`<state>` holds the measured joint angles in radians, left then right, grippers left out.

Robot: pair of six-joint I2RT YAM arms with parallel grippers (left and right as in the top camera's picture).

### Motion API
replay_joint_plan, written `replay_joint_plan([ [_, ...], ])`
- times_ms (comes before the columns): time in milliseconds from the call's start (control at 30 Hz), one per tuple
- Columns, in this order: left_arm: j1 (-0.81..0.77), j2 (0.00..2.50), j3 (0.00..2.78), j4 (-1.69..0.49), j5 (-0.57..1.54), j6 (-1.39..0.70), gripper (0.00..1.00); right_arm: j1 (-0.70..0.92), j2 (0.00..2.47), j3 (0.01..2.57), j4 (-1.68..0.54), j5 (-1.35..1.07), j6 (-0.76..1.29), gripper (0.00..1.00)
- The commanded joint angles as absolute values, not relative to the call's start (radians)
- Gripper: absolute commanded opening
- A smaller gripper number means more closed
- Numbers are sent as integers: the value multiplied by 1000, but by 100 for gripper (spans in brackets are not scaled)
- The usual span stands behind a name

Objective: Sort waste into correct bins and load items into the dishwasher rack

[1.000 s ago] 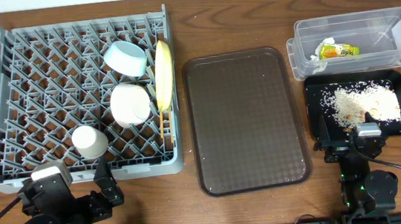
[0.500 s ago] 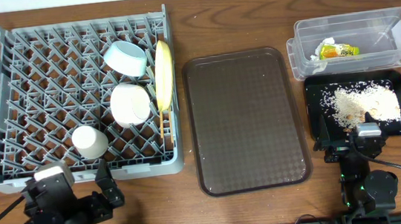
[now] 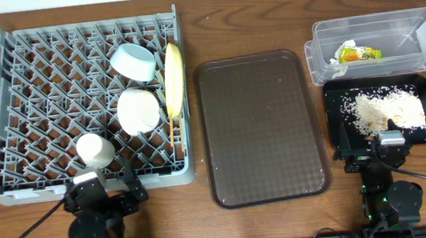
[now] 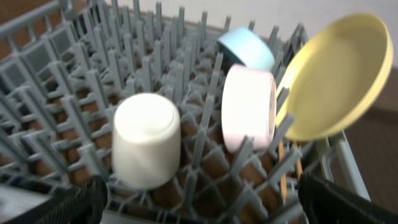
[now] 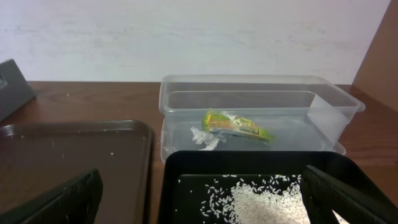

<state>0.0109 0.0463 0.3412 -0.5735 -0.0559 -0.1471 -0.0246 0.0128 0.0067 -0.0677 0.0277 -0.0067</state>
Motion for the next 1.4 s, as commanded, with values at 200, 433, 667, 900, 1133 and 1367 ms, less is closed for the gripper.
replay_joint_plan([
  [200, 10, 2, 104, -152, -61, -200, 99, -5, 10, 6, -71, 40, 10, 99],
  [433, 10, 2, 4, 104, -59, -136, 99, -5, 10, 6, -72, 40, 11, 99],
  [667, 10, 2, 4, 8, -28, -27, 99, -5, 10, 6, -72, 40, 10, 99],
  [900, 10, 2, 4, -70, 15, -27, 99, -5, 10, 6, -72, 40, 10, 99],
  [1133, 10, 4, 4, -71, 15, -27, 99, -5, 10, 6, -72, 40, 10, 99],
  [1367, 10, 4, 4, -70, 15, -27, 99, -5, 10, 6, -72, 40, 10, 99],
])
